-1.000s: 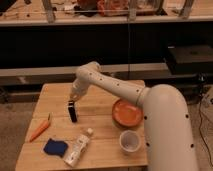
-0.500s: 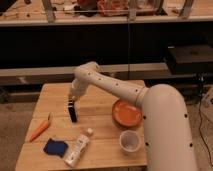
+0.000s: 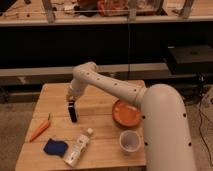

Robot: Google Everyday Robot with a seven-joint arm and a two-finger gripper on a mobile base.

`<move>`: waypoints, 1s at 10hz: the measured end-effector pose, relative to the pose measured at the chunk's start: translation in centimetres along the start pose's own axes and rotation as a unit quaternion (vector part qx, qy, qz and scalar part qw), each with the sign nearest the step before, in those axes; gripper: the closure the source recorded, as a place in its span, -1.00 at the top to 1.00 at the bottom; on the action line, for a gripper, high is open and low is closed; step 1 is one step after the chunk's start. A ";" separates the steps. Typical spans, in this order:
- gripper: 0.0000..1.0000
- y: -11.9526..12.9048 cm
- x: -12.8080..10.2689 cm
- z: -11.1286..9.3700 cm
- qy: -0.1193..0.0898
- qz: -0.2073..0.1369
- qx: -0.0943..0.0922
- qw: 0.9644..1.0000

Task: Knock the eraser over

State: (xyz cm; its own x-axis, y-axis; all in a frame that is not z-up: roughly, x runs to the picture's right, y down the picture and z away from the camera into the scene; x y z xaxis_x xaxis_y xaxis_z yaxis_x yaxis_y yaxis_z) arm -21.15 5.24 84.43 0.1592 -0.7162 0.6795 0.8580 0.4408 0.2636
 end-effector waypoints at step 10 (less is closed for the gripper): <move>-0.95 -0.8 -1.4 -0.2 -0.027 -0.002 0.013 1.000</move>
State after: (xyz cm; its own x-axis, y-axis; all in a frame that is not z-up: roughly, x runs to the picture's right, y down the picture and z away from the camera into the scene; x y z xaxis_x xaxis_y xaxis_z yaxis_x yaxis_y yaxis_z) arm -22.02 5.78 83.14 0.1283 -0.6882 0.7141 0.8461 0.4516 0.2833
